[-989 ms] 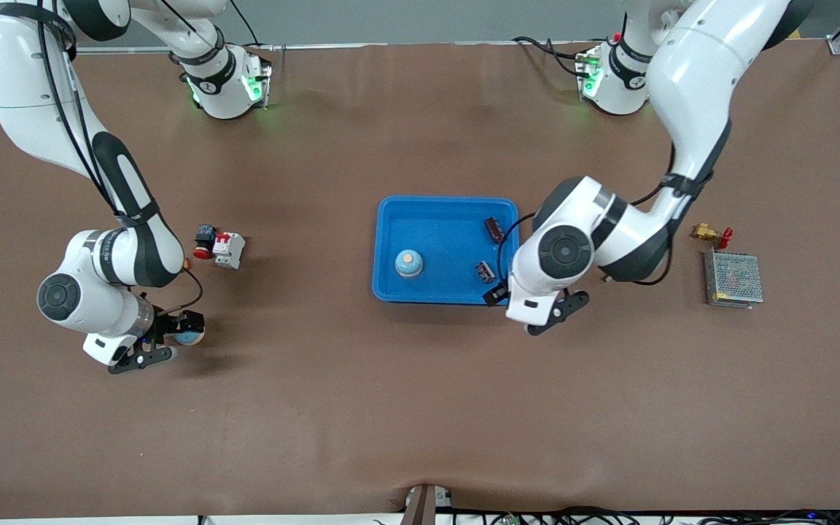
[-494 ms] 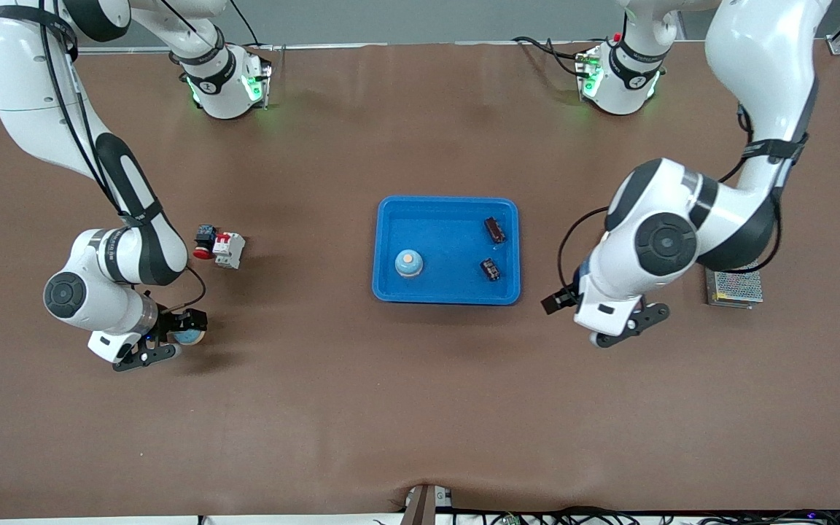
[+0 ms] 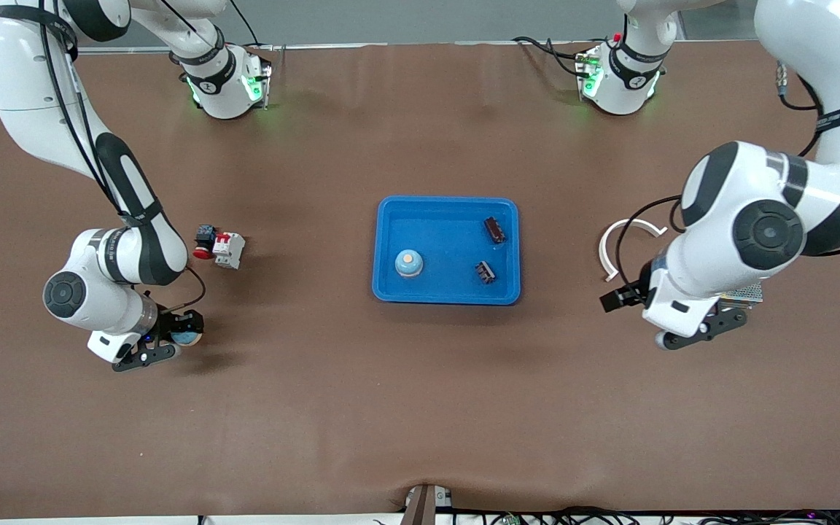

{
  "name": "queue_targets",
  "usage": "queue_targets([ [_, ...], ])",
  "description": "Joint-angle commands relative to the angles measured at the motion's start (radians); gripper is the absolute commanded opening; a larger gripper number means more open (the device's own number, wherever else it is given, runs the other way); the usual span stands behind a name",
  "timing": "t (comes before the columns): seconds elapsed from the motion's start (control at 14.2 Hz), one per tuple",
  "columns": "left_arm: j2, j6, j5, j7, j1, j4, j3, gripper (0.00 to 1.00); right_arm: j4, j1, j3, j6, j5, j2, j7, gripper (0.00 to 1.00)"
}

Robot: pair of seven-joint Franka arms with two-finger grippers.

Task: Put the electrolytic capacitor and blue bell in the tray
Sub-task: 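Return the left arm to rest while the right gripper lifts the bell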

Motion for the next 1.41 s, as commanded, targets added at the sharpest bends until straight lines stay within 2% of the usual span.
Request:
queue_targets([
  [0.0,-0.045,-0.036,0.018,0.078,0.042,-0.012,-0.006,1.0,-0.009,-0.013,0.013,0.014,-0.016,0.002,-0.004,0.48],
  [0.14,-0.071,-0.056,0.014,0.138,0.067,-0.012,-0.006,1.0,-0.008,-0.015,0.013,0.013,-0.016,0.002,-0.005,0.44],
  [0.57,-0.127,-0.097,0.009,0.23,0.13,-0.009,-0.008,1.0,0.0,-0.012,0.018,-0.008,-0.008,-0.013,-0.002,0.44],
  [0.71,-0.146,-0.1,0.009,0.23,0.133,-0.009,-0.008,1.0,0.017,-0.006,0.021,-0.061,0.0,-0.036,0.004,0.44],
  [0.99,-0.186,-0.145,0.006,0.23,0.134,0.003,-0.008,1.0,0.106,0.031,0.019,-0.186,0.089,-0.044,0.031,0.44],
  [1.34,-0.213,-0.211,-0.031,0.232,0.133,0.028,-0.009,1.0,0.158,0.1,0.019,-0.276,0.09,-0.073,0.204,0.44],
])
